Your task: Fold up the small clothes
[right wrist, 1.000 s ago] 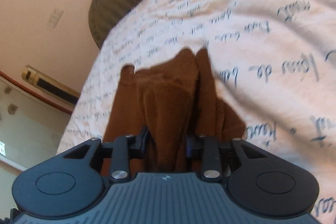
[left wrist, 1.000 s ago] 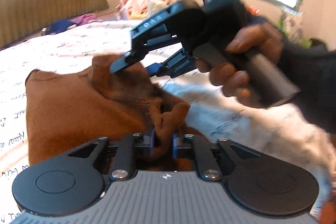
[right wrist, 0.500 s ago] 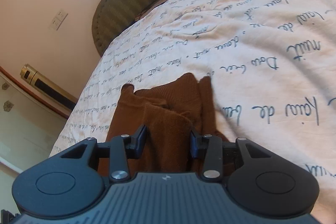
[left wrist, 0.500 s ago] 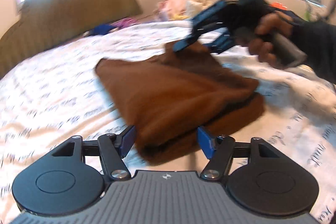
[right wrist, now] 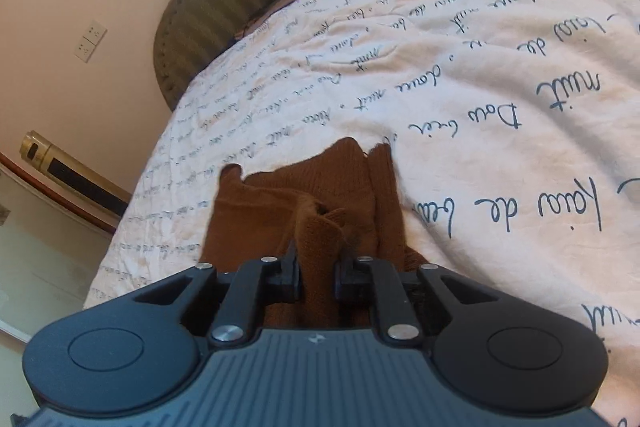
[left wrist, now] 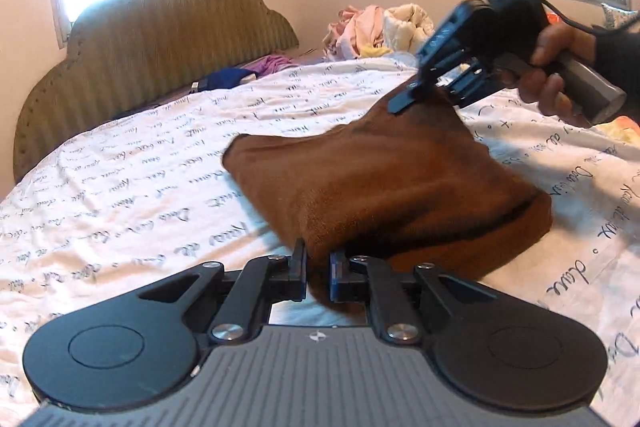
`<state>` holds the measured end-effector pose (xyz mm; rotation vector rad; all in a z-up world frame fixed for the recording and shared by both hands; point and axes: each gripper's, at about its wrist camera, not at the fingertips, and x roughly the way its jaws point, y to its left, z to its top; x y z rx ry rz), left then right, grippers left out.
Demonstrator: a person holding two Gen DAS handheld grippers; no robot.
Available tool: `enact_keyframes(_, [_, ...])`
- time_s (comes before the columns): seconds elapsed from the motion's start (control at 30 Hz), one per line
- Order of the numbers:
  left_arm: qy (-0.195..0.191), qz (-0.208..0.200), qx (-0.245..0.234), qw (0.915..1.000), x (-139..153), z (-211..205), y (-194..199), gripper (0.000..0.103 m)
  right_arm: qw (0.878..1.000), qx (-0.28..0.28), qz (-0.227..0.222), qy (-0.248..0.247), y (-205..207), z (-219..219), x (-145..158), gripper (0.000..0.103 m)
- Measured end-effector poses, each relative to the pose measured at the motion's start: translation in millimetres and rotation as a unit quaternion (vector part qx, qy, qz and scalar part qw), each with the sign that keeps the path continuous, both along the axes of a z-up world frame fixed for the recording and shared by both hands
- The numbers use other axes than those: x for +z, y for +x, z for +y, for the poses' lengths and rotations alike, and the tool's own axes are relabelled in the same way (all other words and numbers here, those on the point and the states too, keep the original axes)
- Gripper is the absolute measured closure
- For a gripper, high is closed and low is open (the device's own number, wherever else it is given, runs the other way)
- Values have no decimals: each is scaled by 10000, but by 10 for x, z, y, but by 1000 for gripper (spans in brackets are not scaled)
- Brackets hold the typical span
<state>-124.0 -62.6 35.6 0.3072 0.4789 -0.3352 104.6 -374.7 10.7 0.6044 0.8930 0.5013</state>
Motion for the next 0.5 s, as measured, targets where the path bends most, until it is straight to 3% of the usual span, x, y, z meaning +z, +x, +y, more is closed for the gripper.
enact_keyframes(0.07, [60,208,-7,9998,-89,16,60,89,10000,-18,-53,-42,-38,-49,-29,90])
enact_keyframes(0.13, [97,344,-87,9993,-177,-54,70,88,9993,-126,305,-159,29,-74,-299,89])
enact_keyframes(0.2, [167,260,-128,9994,-148,-90,4,88,9981,-299,368,387,1,-165,-448,89])
enact_keyframes(0.23, [96,235,-148,9996,-113,-64,-20,81,9957,-465,441,664,-54,-223,-436,85])
enact_keyframes(0.27, [47,196,-151,9997,-84,-23,-43,75,9943,-538,483,781,-113,-264,-386,75])
enact_keyframes(0.3, [65,134,-145,9998,-65,12,-66,63,9943,-577,469,768,-182,-298,-314,67])
enact_keyframes(0.33, [116,58,-114,9999,-57,40,-83,55,9948,-612,360,725,-304,-336,-196,48])
enact_keyframes(0.37, [170,26,-102,9998,-67,54,-84,54,9954,-563,191,751,-436,-362,-96,40])
enact_keyframes(0.5, [151,187,-68,9997,-120,24,-32,54,9973,197,-14,704,-903,-269,128,40])
